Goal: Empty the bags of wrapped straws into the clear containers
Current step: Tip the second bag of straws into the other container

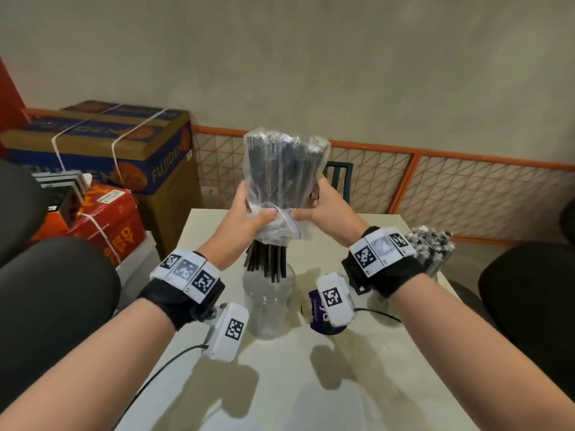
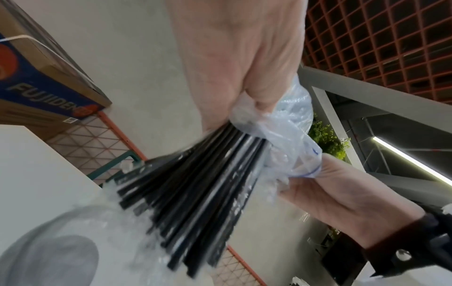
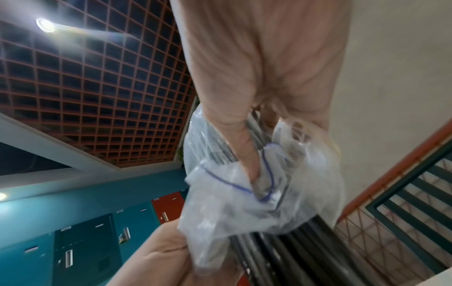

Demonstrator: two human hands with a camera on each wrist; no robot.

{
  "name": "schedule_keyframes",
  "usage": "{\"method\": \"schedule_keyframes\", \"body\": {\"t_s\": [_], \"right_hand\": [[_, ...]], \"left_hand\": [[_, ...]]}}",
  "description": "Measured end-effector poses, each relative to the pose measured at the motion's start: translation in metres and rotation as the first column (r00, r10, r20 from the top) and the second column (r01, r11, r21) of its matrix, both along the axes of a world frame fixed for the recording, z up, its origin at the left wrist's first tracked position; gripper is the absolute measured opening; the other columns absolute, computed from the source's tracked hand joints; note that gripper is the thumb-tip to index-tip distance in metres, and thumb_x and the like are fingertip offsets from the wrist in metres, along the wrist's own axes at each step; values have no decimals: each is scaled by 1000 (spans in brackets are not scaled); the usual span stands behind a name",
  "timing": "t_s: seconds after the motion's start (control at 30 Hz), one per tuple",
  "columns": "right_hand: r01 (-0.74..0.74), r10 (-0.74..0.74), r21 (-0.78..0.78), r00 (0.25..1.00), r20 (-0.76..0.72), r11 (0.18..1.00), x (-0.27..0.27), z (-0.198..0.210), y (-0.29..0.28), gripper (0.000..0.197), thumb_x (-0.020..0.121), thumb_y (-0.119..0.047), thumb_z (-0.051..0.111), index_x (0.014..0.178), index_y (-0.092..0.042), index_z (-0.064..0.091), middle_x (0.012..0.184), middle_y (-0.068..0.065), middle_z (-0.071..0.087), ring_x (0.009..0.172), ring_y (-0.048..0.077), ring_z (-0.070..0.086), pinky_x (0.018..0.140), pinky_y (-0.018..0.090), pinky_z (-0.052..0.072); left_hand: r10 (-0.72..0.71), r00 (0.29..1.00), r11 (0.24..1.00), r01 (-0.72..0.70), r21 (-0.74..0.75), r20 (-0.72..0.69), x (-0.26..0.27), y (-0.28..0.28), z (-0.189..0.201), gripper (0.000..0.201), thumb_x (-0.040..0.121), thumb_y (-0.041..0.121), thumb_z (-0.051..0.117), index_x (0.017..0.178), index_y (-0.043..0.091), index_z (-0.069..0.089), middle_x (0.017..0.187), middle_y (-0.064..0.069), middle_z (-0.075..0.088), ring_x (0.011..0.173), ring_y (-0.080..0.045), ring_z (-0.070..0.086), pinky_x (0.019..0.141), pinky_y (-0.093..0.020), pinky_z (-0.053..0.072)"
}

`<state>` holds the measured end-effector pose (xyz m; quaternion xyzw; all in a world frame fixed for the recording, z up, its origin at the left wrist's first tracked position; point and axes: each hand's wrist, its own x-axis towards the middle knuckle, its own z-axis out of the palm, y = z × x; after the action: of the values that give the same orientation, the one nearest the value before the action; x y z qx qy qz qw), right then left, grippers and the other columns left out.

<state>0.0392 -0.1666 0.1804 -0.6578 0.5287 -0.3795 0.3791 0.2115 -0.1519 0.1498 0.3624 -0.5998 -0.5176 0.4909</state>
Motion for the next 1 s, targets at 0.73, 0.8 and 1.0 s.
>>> {"method": "schedule_keyframes", "body": {"t_s": [0.73, 0.8, 1.0], "right_hand": [[-58, 91, -182, 980, 179, 982, 22, -48, 2, 57, 80, 3, 66, 125, -20, 37, 103, -16, 57, 97, 4, 60, 90, 20, 50], [-64, 97, -159, 974, 205, 985, 22, -55, 6, 58, 83, 4, 62, 129, -16, 35, 104, -14, 57, 95, 4, 62, 90, 25, 52], [-236, 237, -24, 963, 130, 971, 8, -50, 7, 78, 85, 2, 60, 145, -17, 14, 128, -8, 46, 120, 6, 50, 107, 26, 39]], "left_hand": [[152, 988, 988, -152, -32, -16, 4, -3, -52, 78, 82, 7, 66, 129, 48, 19, 125, 25, 43, 115, 2, 49, 101, -31, 42], [127, 989, 992, -125, -21, 82, 4, -2, -52, 87, 77, 5, 71, 133, 39, 13, 122, 27, 42, 114, 7, 45, 100, -26, 40], [252, 959, 966, -241, -96, 128, 0, -3, -53, 84, 79, 2, 68, 133, 38, 15, 126, 10, 45, 116, -7, 48, 97, -19, 39]]}}
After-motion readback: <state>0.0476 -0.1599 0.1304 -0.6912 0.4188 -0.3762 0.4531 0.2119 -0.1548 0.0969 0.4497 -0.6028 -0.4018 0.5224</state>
